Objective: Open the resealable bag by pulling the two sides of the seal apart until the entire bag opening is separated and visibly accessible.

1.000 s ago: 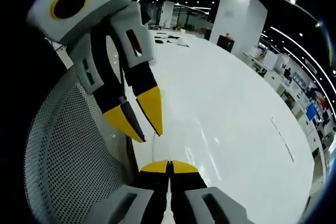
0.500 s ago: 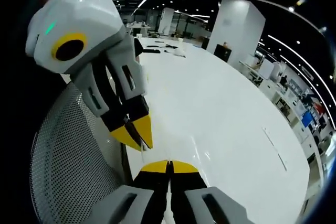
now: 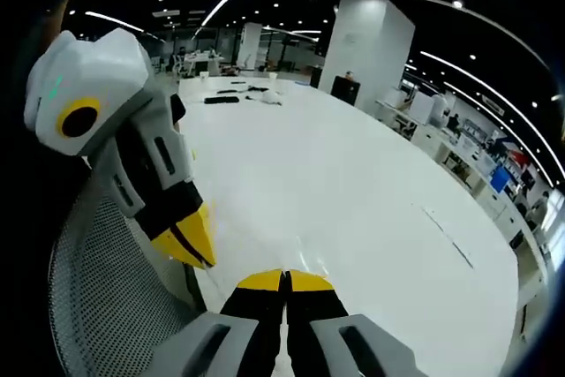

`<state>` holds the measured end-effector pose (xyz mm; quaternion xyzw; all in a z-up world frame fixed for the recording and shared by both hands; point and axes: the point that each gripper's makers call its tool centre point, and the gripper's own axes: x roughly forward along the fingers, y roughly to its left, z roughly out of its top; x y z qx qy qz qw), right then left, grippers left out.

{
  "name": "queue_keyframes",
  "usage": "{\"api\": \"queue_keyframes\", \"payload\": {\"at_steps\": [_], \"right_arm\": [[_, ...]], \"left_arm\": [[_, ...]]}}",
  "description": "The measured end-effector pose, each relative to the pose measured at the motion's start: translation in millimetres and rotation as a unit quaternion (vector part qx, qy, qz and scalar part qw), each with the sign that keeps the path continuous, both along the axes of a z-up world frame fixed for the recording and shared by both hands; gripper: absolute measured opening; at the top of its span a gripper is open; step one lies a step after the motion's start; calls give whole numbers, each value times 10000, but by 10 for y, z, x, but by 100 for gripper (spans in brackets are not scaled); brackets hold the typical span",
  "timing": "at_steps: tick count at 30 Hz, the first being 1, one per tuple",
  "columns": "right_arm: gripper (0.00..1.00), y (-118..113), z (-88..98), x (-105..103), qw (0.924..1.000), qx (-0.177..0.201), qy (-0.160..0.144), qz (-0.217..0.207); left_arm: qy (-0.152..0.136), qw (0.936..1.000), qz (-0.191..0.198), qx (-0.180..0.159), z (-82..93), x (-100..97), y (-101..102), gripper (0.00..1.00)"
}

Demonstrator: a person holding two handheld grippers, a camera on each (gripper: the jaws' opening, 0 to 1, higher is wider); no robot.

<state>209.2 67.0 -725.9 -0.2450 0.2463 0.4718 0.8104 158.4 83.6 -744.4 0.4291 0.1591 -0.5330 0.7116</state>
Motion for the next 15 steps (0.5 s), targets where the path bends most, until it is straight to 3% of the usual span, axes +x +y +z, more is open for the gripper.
{"api": "queue_keyframes", "payload": {"at_steps": [15], "right_arm": [[0,-77,174,177,9989,256,-106,-365]], "left_arm": [[131,9999,-26,-100,-1,-63,-33,0]]}}
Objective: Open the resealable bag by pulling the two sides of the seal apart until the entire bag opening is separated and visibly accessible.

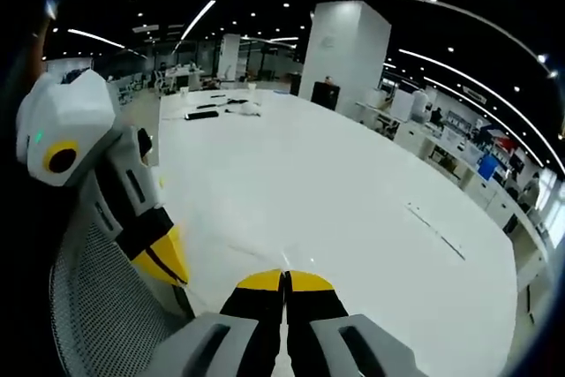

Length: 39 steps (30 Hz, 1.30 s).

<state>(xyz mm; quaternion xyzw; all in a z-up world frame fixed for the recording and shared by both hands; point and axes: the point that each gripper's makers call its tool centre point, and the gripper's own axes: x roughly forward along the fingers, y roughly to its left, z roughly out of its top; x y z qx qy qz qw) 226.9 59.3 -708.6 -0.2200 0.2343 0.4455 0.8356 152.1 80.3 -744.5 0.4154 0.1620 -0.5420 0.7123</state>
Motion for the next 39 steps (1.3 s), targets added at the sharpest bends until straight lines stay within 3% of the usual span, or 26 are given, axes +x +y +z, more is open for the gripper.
{"api": "queue_keyframes", "payload": {"at_steps": [15,23,28,39], "right_arm": [[0,128,439,264,9977,-22,-661,143],[0,199,561,377,9960,-32,-856,250],[0,204,429,384,9963,-159,-799,277],[0,157,-117,215,9988,-357,-166,275]], "left_arm": [[-366,9990,236,-33,120,294,38,0],[-466,9977,467,-144,193,462,97,0],[-398,9980,473,-87,147,449,107,0],[40,9987,505,55,-140,358,133,0]]}}
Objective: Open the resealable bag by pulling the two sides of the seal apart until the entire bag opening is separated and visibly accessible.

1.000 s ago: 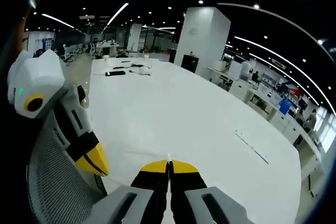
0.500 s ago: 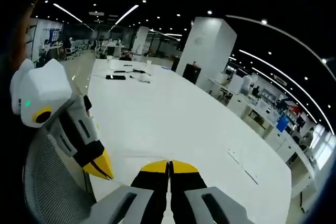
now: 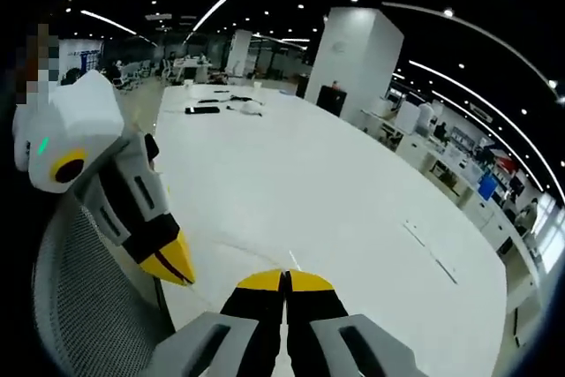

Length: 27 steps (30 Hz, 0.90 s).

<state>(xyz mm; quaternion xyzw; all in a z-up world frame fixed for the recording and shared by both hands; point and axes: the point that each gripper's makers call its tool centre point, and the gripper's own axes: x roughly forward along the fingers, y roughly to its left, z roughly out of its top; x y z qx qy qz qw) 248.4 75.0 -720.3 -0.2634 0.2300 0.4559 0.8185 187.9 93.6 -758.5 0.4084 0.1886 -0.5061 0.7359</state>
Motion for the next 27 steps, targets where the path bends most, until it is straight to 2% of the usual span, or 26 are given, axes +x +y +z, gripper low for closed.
{"api": "queue_keyframes", "payload": {"at_steps": [4,8,11,14,16,18,24,27], "right_arm": [[0,7,-123,-64,9999,-69,101,59],[0,3,-251,-110,9995,-255,90,188],[0,-42,-325,-95,9973,-657,-113,324],[0,-37,-362,-75,9966,-725,-155,365],[0,-41,-373,-53,9952,-840,-239,433],[0,-66,-378,-7,9923,-1053,-418,510],[0,-81,-396,101,9913,-1097,-500,535],[0,-87,-420,169,9885,-1205,-628,657]], "left_arm": [[57,9999,92,10,-24,12,19,0],[230,9983,404,-346,23,38,5,1],[208,9971,563,-467,76,85,27,6],[222,9959,685,-549,98,118,57,12],[297,9934,826,-733,138,131,74,14],[338,9911,939,-881,170,144,102,17],[403,9862,1161,-1113,226,154,182,19],[458,9837,1287,-1165,212,161,232,25]]}}
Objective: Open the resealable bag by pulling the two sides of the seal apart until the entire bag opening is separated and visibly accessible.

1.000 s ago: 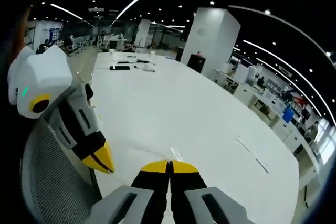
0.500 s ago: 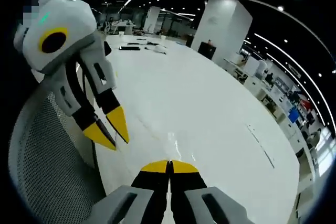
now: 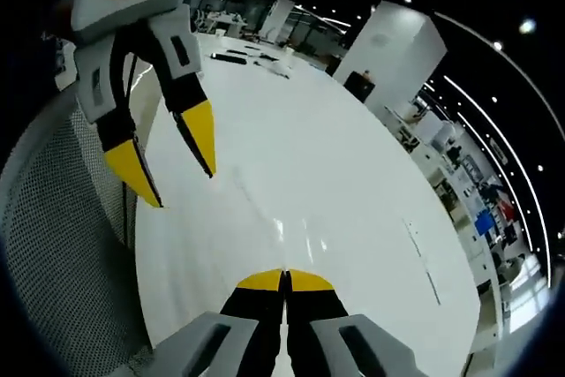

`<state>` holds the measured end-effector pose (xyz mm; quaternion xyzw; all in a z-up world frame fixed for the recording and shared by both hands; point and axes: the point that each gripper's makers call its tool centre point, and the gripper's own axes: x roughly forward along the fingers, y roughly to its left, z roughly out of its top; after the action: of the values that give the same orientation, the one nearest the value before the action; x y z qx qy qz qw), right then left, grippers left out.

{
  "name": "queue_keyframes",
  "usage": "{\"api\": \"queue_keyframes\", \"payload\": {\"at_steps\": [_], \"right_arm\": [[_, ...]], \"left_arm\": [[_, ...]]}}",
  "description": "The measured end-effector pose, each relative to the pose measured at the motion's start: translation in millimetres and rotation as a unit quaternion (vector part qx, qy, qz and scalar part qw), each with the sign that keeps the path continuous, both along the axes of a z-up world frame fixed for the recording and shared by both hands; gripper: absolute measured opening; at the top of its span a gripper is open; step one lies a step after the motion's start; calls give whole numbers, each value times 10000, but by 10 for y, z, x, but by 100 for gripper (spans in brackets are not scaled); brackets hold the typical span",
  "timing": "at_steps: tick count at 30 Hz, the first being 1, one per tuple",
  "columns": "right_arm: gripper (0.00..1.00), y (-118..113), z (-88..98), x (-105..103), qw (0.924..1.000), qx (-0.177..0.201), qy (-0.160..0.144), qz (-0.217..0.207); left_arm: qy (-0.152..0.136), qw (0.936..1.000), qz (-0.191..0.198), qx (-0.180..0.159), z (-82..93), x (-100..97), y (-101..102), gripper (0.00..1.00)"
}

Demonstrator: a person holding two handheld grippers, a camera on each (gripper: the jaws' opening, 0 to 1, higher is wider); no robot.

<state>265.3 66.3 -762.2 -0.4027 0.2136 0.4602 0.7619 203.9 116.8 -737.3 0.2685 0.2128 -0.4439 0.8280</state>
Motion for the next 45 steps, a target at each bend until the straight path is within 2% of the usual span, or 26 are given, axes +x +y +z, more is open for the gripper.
{"api": "queue_keyframes", "payload": {"at_steps": [1,2,4,6,8,10,11,14,17,18,22,29,34,38,45], "right_arm": [[0,1,0,7,10000,3,-9,9],[0,5,3,29,10000,11,-43,36],[0,8,9,79,9999,30,-138,58],[0,6,-11,118,9998,1,-171,96],[0,3,-24,151,9997,-38,-218,139],[0,-2,-44,193,9995,-81,-254,174],[0,-15,-45,231,9988,-201,-376,224],[0,-18,-84,282,9976,-358,-490,347],[0,-33,-133,326,9959,-523,-560,473],[0,-36,-144,330,9958,-531,-558,489],[0,-63,-216,331,9941,-670,-554,655],[0,-117,-337,416,9922,-867,-521,721],[0,-130,-397,431,9936,-826,-415,647],[0,-126,-465,438,9955,-746,-239,525],[0,-122,-488,510,9976,-608,-113,323]], "left_arm": [[-13,10000,-2,-55,6,-3,4,27],[-13,9993,-36,-363,50,-16,-42,29],[244,9963,200,-803,89,-25,-36,33],[355,9929,348,-1081,126,-15,-17,37],[353,9912,470,-1184,151,14,18,40],[267,9928,526,-1043,151,35,61,43],[275,9927,555,-1034,155,36,76,45],[389,9893,705,-1214,176,50,113,51],[308,9930,820,-788,96,76,211,63],[262,9934,835,-738,84,80,215,68],[303,9911,950,-880,103,76,221,75],[391,9915,977,-762,40,62,256,74],[409,9907,1058,-753,36,82,288,74],[361,9918,1061,-618,8,90,314,74],[404,9921,1022,-609,-1,81,304,72]]}}
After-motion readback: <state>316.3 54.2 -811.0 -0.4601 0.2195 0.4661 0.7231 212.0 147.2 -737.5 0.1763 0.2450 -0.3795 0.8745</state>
